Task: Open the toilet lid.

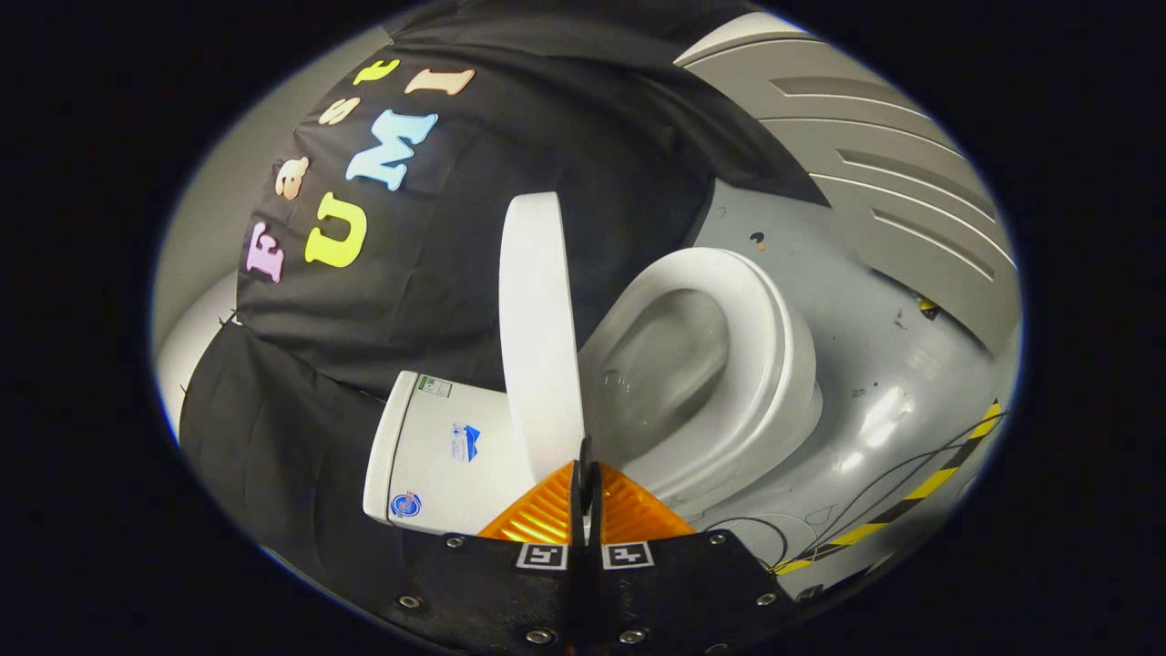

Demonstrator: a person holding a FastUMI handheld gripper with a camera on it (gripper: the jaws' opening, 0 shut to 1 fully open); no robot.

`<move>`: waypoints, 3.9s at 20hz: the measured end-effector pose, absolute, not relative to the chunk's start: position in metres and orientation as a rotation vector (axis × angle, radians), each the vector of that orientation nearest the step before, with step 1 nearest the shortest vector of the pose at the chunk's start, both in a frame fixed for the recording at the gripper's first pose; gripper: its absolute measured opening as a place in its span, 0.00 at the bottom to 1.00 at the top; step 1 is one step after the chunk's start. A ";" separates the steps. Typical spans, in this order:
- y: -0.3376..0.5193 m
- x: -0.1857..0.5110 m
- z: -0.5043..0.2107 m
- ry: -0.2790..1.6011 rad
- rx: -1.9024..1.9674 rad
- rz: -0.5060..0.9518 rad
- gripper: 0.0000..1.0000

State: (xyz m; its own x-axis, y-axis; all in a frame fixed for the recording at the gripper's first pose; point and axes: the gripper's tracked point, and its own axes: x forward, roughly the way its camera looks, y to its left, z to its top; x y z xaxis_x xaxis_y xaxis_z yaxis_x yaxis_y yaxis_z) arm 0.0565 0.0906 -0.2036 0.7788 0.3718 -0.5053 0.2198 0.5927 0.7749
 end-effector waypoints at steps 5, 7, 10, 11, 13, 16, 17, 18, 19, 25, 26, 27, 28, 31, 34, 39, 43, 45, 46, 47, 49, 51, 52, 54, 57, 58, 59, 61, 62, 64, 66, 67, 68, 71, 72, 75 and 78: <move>0.099 0.056 -0.189 0.676 0.887 0.085 0.00; 0.102 0.057 -0.183 0.664 0.861 0.082 0.00; 0.109 0.057 -0.173 0.648 0.822 0.079 0.00; 0.111 0.057 -0.171 0.644 0.807 0.079 0.00; 0.114 0.057 -0.166 0.637 0.773 0.071 0.00; 0.120 0.058 -0.158 0.624 0.731 0.070 0.00; 0.122 0.058 -0.156 0.620 0.720 0.070 0.00; 0.124 0.058 -0.154 0.617 0.711 0.067 0.00; 0.125 0.058 -0.153 0.613 0.702 0.064 0.00; 0.136 0.058 -0.141 0.586 0.617 0.039 0.00; 0.138 0.059 -0.139 0.584 0.605 0.036 0.00; 0.139 0.058 -0.137 0.581 0.596 0.033 0.00; 0.141 0.059 -0.135 0.579 0.587 0.034 0.00; 0.148 0.058 -0.130 0.575 0.561 0.023 0.00; 0.157 0.059 -0.122 0.559 0.518 0.020 0.00; 0.175 0.059 -0.112 0.534 0.448 0.028 0.00; 0.189 0.059 -0.104 0.512 0.402 0.034 0.00; 0.198 0.061 -0.100 0.500 0.369 0.042 0.00; 0.202 0.060 -0.098 0.497 0.352 0.046 0.00; 0.206 0.060 -0.097 0.492 0.340 0.047 0.00; 0.213 0.061 -0.093 0.481 0.322 0.050 0.00; 0.221 0.061 -0.090 0.472 0.301 0.058 0.00; 0.224 0.062 -0.088 0.469 0.292 0.062 0.00; 0.232 0.061 -0.087 0.463 0.272 0.071 0.00; 0.245 0.060 -0.083 0.450 0.237 0.086 0.00; 0.248 0.061 -0.082 0.445 0.229 0.091 0.00; 0.253 0.060 -0.081 0.442 0.218 0.096 0.00; 0.262 0.060 -0.079 0.437 0.194 0.109 0.00; 0.267 0.059 -0.078 0.434 0.180 0.115 0.00; 0.275 0.060 -0.076 0.425 0.159 0.125 0.00; 0.284 0.059 -0.075 0.418 0.148 0.135 0.00; 0.288 0.059 -0.074 0.416 0.141 0.141 0.00; 0.292 0.059 -0.074 0.414 0.133 0.148 0.00; 0.306 0.059 -0.073 0.407 0.110 0.167 0.00; 0.310 0.059 -0.073 0.404 0.103 0.173 0.00; 0.323 0.059 -0.073 0.399 0.080 0.194 0.00; 0.334 0.058 -0.075 0.399 0.074 0.211 0.00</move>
State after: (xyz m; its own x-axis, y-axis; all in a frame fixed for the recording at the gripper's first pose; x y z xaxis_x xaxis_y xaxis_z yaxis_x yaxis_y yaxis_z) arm 0.0579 0.3339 -0.0748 0.9001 0.2178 -0.3773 -0.1888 0.9755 0.1128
